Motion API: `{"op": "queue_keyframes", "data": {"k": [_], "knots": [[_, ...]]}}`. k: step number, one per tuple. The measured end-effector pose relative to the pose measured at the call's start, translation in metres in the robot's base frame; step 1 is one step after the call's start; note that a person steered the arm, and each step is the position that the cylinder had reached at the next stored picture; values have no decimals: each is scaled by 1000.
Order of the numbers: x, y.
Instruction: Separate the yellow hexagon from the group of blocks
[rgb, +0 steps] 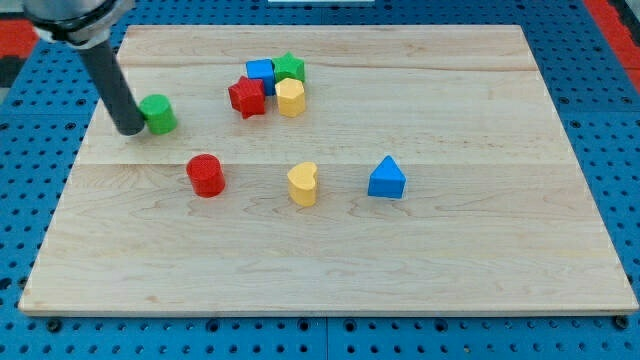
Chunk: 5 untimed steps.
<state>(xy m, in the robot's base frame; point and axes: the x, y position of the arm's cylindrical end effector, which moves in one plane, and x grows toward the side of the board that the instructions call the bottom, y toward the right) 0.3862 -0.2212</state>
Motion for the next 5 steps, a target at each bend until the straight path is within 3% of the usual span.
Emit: {"op": "queue_keyframes", "data": {"k": [1,3,5], "knots": [[-19,-12],[-72,62],[-69,132]]}}
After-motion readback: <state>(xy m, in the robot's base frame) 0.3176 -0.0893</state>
